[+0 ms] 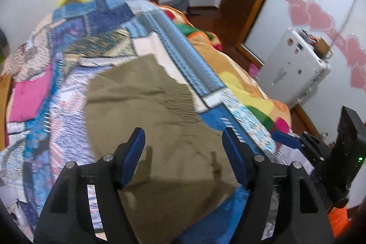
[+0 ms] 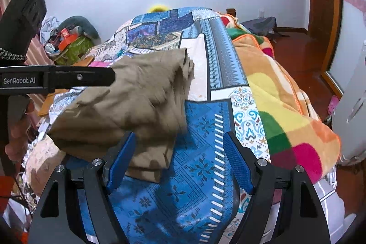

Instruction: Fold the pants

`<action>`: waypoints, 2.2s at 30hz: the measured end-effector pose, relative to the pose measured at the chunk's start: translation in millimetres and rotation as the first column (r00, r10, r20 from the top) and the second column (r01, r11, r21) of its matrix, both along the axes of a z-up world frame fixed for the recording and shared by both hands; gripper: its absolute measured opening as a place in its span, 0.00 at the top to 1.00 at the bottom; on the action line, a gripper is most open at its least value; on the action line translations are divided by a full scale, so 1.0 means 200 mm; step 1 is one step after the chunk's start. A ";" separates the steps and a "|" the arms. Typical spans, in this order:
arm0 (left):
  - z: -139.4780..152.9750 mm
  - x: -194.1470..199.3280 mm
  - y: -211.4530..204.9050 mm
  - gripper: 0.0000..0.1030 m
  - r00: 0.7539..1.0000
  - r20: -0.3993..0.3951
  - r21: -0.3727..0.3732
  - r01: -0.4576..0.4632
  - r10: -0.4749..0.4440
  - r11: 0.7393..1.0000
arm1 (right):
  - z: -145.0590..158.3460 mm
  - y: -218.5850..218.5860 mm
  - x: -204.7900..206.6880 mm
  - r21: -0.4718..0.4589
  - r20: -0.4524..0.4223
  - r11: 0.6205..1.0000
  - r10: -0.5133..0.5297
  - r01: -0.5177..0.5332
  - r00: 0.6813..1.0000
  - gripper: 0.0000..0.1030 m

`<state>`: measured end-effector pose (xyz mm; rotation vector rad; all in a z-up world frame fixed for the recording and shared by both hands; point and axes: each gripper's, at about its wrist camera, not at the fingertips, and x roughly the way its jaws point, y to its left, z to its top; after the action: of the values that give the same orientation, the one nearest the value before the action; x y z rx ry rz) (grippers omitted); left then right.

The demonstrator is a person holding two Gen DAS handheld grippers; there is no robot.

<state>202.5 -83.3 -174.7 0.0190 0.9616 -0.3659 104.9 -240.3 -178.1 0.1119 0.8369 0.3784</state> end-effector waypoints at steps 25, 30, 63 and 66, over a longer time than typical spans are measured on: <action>-0.55 0.95 0.41 0.19 0.975 -0.165 0.286 -0.095 0.147 0.953 | -0.24 0.17 0.24 0.107 -0.159 0.992 0.089 -0.072 0.983 0.26; -0.60 0.88 0.39 0.03 0.993 -0.064 0.388 -0.068 0.101 0.919 | -0.23 0.17 0.25 0.102 -0.158 0.992 0.095 -0.080 0.983 0.25; -0.51 -0.32 1.23 0.04 0.872 -0.126 0.179 -0.449 0.473 0.875 | -0.23 0.27 0.26 0.024 -0.137 0.995 0.100 -0.098 0.986 0.48; -0.50 -0.37 1.30 0.04 0.849 -0.141 0.190 -0.482 0.510 0.855 | -0.23 0.26 0.24 0.027 -0.137 0.995 0.094 -0.091 0.986 0.48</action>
<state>129.2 176.6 -275.4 -0.1317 1.1375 0.1924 153.8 -187.7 -224.1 0.1194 0.9780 0.4709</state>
